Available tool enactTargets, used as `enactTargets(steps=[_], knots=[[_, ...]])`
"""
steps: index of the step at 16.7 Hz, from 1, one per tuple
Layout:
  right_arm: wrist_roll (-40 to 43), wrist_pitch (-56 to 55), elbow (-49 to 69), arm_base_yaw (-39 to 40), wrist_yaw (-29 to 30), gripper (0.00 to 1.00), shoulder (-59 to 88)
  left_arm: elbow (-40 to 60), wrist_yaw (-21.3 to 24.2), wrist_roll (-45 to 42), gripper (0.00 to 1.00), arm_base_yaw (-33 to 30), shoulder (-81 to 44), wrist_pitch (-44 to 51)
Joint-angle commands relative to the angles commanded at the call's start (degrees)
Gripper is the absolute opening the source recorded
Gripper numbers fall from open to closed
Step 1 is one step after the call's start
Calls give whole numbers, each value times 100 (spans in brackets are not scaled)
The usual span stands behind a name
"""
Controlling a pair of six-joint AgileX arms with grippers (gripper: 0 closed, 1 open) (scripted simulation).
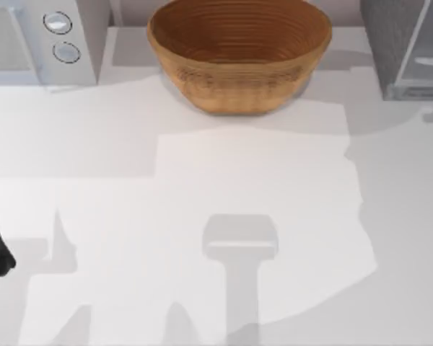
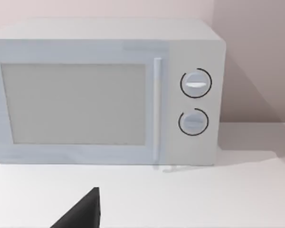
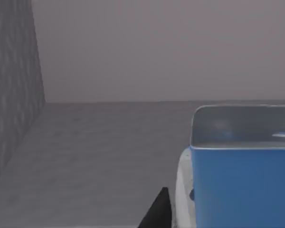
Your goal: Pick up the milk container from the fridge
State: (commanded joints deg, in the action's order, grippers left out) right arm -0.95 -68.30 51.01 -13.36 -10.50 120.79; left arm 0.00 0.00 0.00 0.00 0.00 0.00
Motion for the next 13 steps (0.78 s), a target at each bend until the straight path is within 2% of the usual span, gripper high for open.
enactTargets(steps=[3,8,13], knots=[[1,-309,-493,-35,-105,0,-316,0,0,0,100,0,0,0],[-11,-332,-516,-7,-114,0,-322,0,0,0,100,0,0,0],[21,189,-832,102,-23,0,-1130,0,0,0,100,0,0,0]])
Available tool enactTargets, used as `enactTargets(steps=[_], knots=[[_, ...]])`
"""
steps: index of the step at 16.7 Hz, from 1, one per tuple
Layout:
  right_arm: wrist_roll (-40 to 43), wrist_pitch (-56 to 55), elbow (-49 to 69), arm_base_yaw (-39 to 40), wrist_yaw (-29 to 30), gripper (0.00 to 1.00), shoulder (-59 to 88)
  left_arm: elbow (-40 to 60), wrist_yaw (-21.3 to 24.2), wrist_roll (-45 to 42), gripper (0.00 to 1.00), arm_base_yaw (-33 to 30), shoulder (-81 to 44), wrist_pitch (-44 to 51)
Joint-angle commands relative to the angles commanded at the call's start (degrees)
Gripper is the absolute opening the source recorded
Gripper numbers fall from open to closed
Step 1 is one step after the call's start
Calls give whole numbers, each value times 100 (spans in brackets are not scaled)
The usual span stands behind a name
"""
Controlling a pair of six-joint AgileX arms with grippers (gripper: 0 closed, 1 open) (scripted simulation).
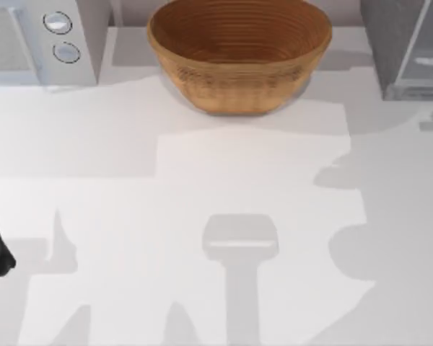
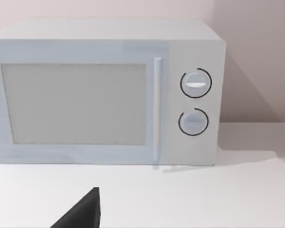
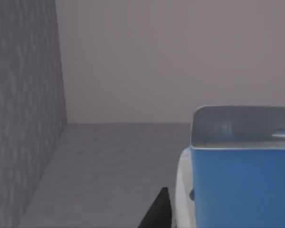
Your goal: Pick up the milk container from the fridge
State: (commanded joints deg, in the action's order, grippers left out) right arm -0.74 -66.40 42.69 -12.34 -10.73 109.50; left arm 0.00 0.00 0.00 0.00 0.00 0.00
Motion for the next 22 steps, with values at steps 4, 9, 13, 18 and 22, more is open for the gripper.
enactTargets(steps=[4,9,13,18,22], knots=[[32,1003,-636,181,176,0,-1658,0,0,0,100,0,0,0],[45,2774,-1806,487,453,0,-4738,0,0,0,100,0,0,0],[44,4322,-2829,765,686,0,-7416,0,0,0,100,0,0,0],[56,5906,-3833,1075,941,0,-9917,0,0,0,100,0,0,0],[71,6566,-4226,1217,1059,0,-10848,0,0,0,100,0,0,0]])
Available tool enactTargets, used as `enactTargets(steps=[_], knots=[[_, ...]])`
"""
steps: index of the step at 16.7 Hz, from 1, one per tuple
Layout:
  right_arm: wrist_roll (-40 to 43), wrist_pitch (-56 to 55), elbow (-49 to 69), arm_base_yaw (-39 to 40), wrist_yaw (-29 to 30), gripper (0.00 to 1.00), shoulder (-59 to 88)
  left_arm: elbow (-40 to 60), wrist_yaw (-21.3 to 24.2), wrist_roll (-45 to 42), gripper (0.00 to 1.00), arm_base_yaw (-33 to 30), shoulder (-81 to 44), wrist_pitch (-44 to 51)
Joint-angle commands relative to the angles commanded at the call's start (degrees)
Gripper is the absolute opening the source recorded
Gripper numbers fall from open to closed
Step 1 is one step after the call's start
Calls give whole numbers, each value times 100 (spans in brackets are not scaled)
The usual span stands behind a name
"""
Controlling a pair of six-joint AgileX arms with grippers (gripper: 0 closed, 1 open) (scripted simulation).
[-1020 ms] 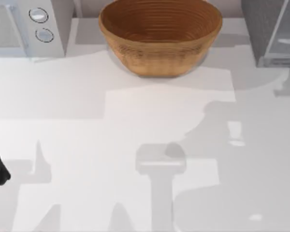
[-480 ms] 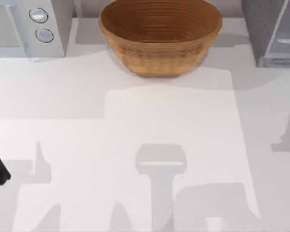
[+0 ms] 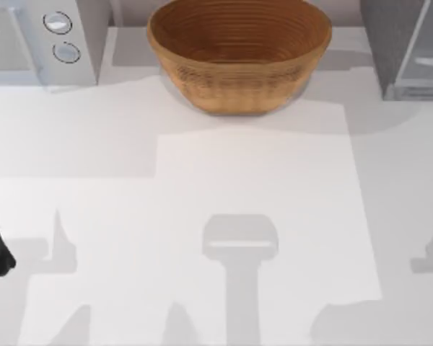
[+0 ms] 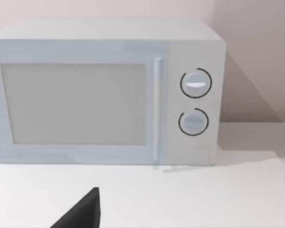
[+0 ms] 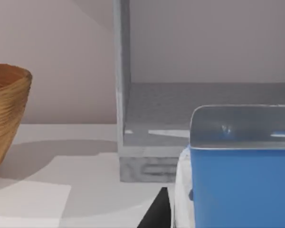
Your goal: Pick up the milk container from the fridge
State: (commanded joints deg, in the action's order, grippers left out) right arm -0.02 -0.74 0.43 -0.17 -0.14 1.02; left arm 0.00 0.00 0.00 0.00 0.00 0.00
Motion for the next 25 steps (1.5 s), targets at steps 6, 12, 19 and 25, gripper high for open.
enactTargets(steps=[6,12,19,25], knots=[[-8,65,-32,0,6,0,-79,0,0,0,100,0,0,0],[-12,-743,199,349,3,0,813,0,0,0,100,0,0,0],[-20,-3459,975,1520,-10,0,4217,0,0,0,100,0,0,0],[-33,-6295,1789,2737,-24,0,7950,0,0,0,100,0,0,0]])
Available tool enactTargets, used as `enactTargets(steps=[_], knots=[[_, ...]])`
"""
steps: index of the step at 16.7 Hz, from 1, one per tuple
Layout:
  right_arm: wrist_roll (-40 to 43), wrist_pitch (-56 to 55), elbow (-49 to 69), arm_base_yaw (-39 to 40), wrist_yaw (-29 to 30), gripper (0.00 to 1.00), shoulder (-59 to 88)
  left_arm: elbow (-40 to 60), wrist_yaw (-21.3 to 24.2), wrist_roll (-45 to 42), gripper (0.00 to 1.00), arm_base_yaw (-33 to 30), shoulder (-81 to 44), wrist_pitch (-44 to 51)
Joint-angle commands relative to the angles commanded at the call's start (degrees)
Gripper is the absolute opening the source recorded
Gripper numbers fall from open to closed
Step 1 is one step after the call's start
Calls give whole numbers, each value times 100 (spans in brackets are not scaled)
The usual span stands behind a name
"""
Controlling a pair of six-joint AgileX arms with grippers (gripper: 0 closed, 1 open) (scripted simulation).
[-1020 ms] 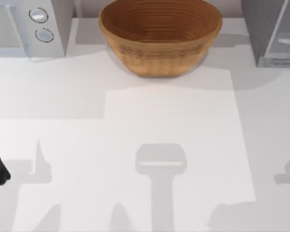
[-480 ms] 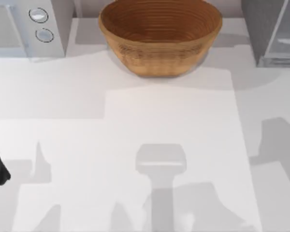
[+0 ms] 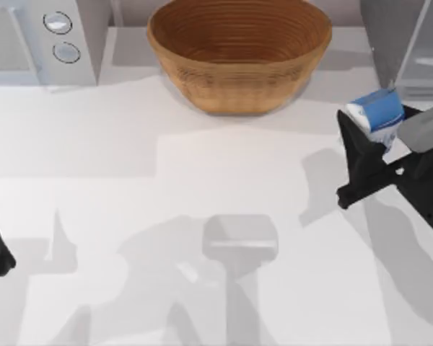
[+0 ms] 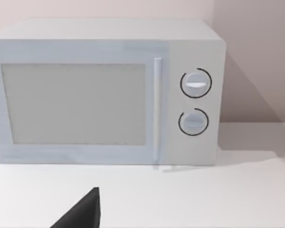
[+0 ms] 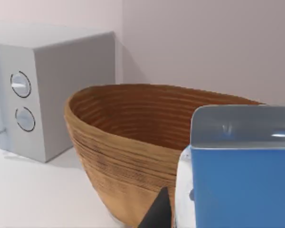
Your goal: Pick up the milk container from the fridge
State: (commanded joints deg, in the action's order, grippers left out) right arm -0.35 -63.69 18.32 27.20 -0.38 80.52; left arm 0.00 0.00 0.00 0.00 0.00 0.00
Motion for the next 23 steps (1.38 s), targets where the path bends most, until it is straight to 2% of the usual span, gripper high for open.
enactTargets(steps=[5,10,19,23], knots=[[-22,-2021,585,865,-12,0,2720,0,0,0,100,0,0,0],[-45,-3228,942,1382,-21,0,4307,0,0,0,100,0,0,0],[-52,-3332,1059,1441,-22,0,4615,0,0,0,100,0,0,0],[-33,-2997,1895,1473,5,0,5075,0,0,0,100,0,0,0]])
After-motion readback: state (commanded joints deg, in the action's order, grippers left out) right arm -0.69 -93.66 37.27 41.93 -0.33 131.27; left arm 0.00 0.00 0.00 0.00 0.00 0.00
